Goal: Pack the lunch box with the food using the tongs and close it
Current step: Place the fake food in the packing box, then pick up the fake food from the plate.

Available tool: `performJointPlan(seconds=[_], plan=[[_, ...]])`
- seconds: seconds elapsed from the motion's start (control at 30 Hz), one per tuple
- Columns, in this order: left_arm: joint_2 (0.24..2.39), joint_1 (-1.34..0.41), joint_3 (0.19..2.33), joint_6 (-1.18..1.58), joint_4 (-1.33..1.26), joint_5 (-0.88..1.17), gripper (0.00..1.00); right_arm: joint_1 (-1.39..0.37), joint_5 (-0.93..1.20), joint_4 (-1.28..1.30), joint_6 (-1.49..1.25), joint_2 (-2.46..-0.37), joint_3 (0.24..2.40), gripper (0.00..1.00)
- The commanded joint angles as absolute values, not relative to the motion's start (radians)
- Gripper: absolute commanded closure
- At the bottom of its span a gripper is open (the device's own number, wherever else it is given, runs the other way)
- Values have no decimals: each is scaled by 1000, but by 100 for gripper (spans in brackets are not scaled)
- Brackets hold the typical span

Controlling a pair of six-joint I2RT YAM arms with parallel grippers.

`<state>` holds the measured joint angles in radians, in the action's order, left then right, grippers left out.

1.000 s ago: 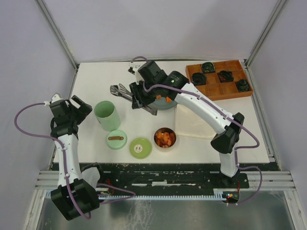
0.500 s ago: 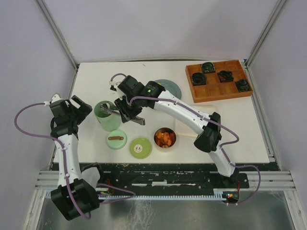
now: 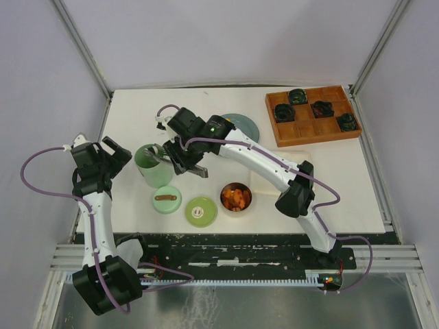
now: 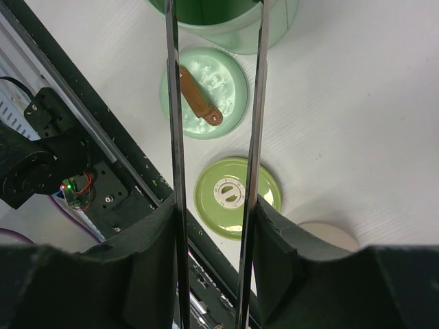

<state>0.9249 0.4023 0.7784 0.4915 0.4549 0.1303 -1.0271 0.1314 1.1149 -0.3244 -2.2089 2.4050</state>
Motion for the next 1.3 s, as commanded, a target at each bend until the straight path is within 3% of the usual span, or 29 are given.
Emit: performJointPlan(seconds=[0.0, 1.27], plan=[[925, 406, 784, 514, 424, 118, 1, -1033, 119, 1078, -312, -2192, 2461, 52], [925, 406, 784, 514, 425, 118, 1, -1034, 115, 1078, -311, -2135, 2443, 48]])
